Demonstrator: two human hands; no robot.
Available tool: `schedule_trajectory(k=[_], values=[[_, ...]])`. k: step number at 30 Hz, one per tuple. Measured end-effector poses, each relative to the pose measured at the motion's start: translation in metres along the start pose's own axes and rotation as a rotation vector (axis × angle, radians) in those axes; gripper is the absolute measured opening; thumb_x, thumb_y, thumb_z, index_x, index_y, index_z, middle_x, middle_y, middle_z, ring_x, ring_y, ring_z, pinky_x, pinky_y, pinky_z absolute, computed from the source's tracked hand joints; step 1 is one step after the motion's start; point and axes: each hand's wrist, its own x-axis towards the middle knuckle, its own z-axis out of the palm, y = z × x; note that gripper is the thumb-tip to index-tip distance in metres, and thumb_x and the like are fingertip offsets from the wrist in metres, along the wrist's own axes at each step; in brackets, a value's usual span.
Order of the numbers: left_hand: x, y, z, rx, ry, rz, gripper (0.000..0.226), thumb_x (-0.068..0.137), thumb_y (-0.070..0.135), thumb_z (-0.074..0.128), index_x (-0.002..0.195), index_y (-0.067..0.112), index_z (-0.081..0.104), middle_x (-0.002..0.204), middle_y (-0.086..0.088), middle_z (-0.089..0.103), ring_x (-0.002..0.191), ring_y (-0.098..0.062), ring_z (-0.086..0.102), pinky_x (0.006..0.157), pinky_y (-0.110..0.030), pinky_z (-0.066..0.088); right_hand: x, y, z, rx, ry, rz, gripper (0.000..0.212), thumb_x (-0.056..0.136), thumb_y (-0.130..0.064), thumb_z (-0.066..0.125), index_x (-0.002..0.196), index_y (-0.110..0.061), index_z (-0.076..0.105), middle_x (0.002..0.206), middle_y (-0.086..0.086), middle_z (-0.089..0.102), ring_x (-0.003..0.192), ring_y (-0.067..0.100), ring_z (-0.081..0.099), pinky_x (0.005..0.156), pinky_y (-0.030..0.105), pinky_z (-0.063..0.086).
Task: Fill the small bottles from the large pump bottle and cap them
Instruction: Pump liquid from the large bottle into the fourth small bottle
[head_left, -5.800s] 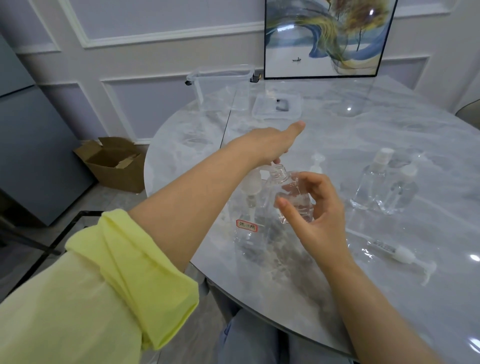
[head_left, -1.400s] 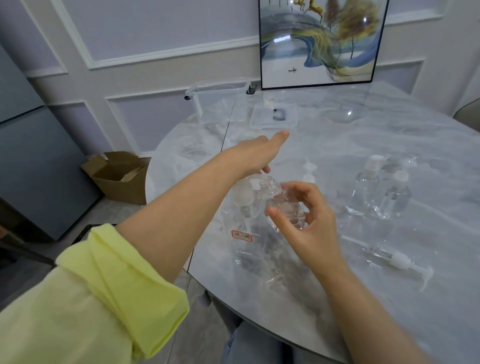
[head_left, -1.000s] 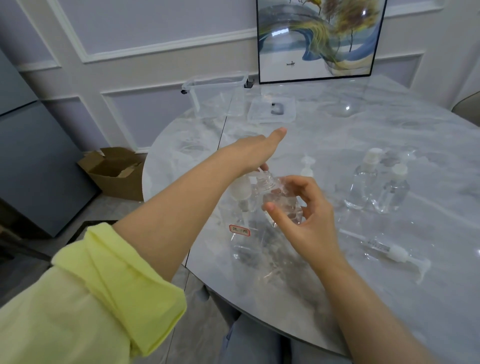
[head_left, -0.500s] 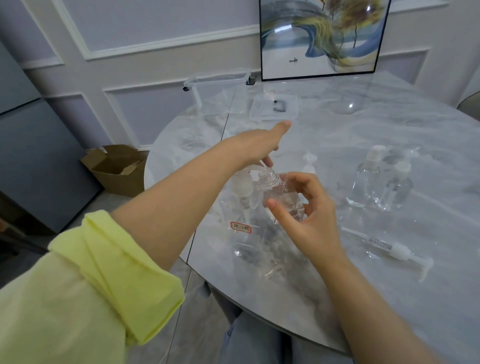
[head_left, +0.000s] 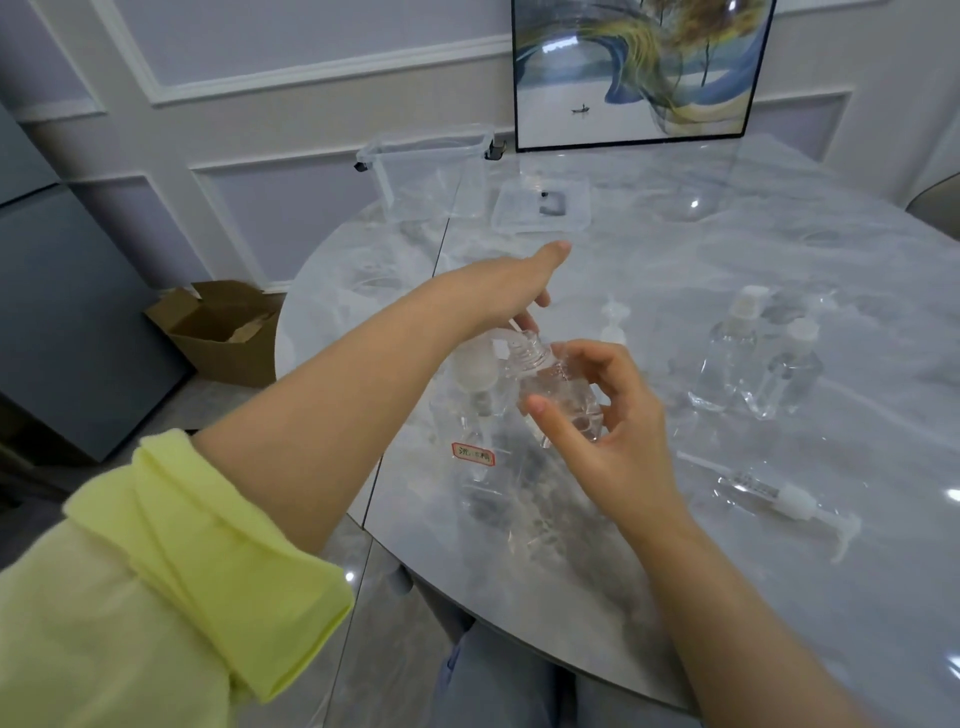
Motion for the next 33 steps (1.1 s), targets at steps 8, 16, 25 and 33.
schedule_trajectory(k=[8, 16, 25, 33], values=[[-0.0029, -0.0001, 0.0021, 0.005, -0.006, -0.007, 0.074, 0.098, 0.074, 0.019, 0.122, 0.022, 0.066, 0.108, -0.003, 0.073, 0.108, -0.023, 0.064, 0.105, -0.044, 0.042, -0.0005, 0.0004, -0.0003, 0.0, 0.003, 0.008, 0.039, 0.083, -0.028, 0.08, 0.115, -0.015, 0.063, 0.108, -0.013, 0.068, 0.104, 0.01, 0.065, 0.093, 0.02, 0.048], [-0.0057, 0.0003, 0.0015, 0.002, -0.009, 0.01, 0.075, 0.098, 0.074, 0.018, 0.124, 0.021, 0.066, 0.109, -0.001, 0.072, 0.109, -0.022, 0.063, 0.104, -0.043, 0.041, -0.0007, -0.0011, 0.0002, 0.007, -0.003, 0.002, 0.04, 0.084, -0.037, 0.076, 0.116, -0.018, 0.062, 0.107, -0.019, 0.065, 0.104, 0.01, 0.064, 0.091, 0.023, 0.05], [-0.0028, -0.0009, 0.0006, -0.004, 0.023, 0.025, 0.073, 0.099, 0.072, 0.019, 0.12, 0.021, 0.067, 0.114, -0.001, 0.07, 0.107, -0.019, 0.063, 0.099, -0.039, 0.042, -0.0011, -0.0016, 0.001, -0.002, 0.01, 0.01, 0.042, 0.083, -0.04, 0.076, 0.116, -0.02, 0.062, 0.108, -0.018, 0.065, 0.107, 0.015, 0.065, 0.09, 0.038, 0.056], [-0.0063, 0.0023, -0.0018, 0.025, -0.002, 0.01, 0.073, 0.099, 0.072, 0.019, 0.12, 0.022, 0.067, 0.111, -0.001, 0.071, 0.109, -0.02, 0.063, 0.107, -0.044, 0.042, -0.0016, -0.002, 0.002, -0.013, 0.026, -0.008, 0.041, 0.083, -0.039, 0.076, 0.115, -0.019, 0.061, 0.108, -0.019, 0.065, 0.105, 0.012, 0.065, 0.091, 0.033, 0.055]])
